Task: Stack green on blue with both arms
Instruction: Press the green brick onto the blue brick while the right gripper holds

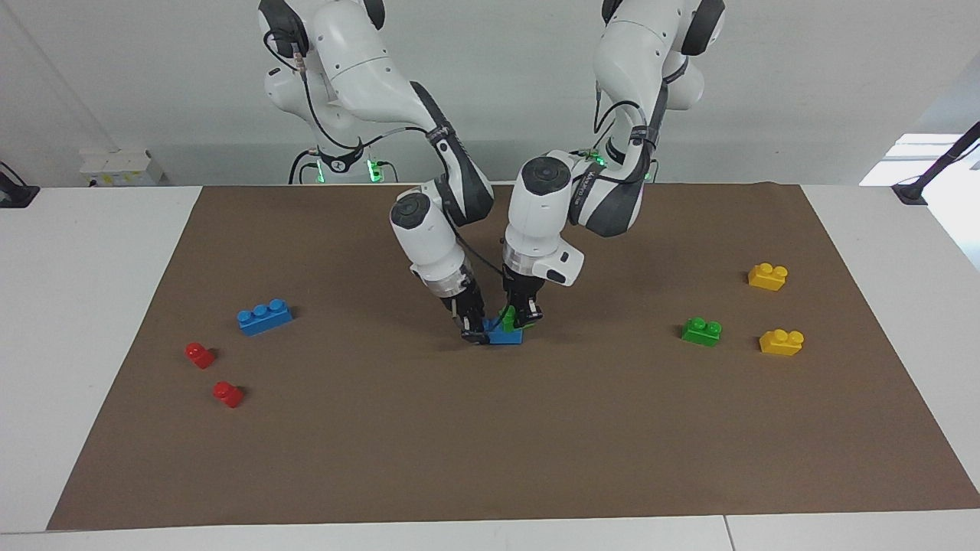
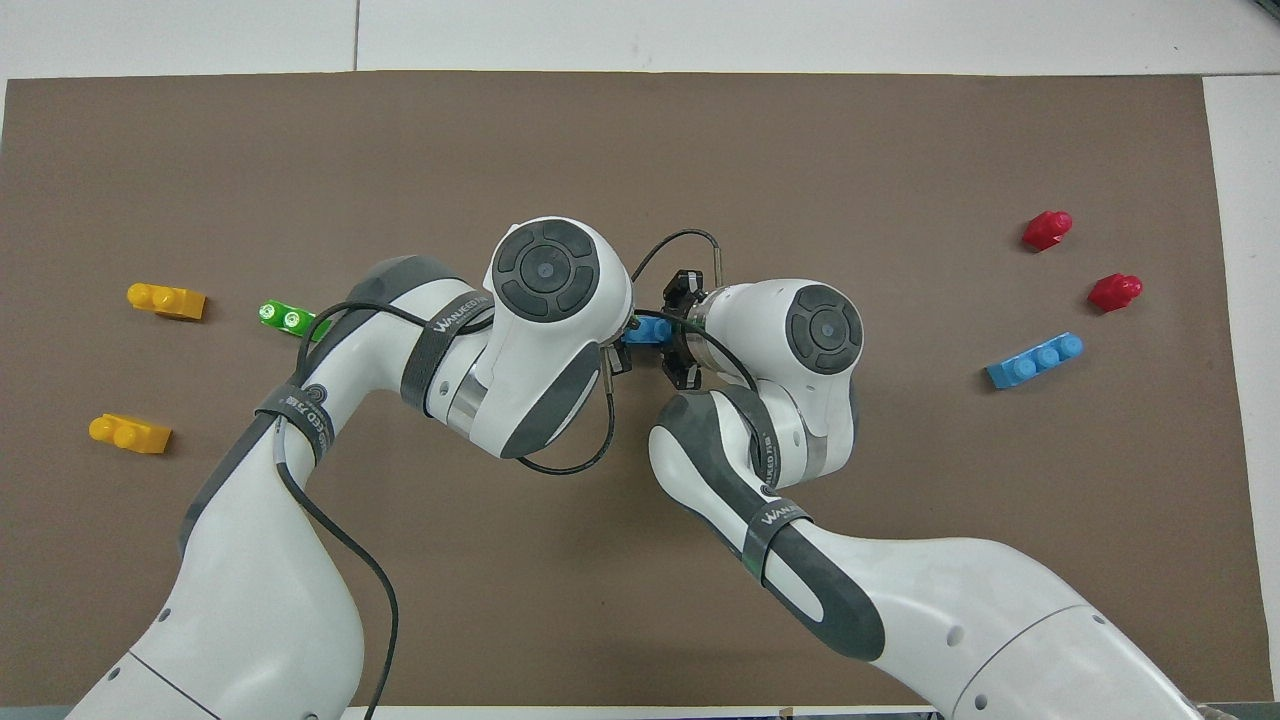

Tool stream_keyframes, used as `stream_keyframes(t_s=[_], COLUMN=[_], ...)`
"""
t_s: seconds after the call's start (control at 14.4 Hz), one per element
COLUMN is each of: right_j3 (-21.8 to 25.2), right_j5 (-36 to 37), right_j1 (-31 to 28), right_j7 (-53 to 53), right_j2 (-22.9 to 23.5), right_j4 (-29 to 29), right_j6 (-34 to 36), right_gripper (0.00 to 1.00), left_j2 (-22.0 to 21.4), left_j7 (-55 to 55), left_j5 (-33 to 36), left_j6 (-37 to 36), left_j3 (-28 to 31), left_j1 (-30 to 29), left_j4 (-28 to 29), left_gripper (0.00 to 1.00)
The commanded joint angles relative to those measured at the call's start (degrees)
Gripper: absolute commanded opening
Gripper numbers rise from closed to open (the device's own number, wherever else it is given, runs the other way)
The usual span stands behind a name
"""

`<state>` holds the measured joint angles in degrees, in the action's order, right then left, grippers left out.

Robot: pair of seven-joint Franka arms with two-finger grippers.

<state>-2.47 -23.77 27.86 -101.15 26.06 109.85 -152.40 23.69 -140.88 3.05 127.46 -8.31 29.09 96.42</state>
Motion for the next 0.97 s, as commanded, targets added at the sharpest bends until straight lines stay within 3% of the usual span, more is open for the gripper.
stream_keyframes(t_s=[0.0, 0.28, 0.9], right_j3=[0.2, 0.1, 0.1], right_j5=[-1.6, -1.6, -1.6], right_j1=[0.2, 0.0, -0.2], right_j7=[0.2, 0.3, 0.4], right_j2=[1.2, 1.2, 1.2], right_j4=[1.7, 1.8, 1.8], right_j6=[-2.1, -2.1, -2.1], right_gripper=[0.00, 0.00, 0.00], left_j2=[-0.4, -0.4, -1.5], left_j7=[-2.1, -1.9, 3.9], left_j5=[1.3, 1.3, 1.4], left_j6=[1.6, 5.5, 3.6], left_j3=[0.5, 0.5, 0.5], left_j1=[1.4, 1.8, 1.8], left_j4=[1.3, 3.2, 6.8], left_gripper=[0.00, 0.00, 0.00])
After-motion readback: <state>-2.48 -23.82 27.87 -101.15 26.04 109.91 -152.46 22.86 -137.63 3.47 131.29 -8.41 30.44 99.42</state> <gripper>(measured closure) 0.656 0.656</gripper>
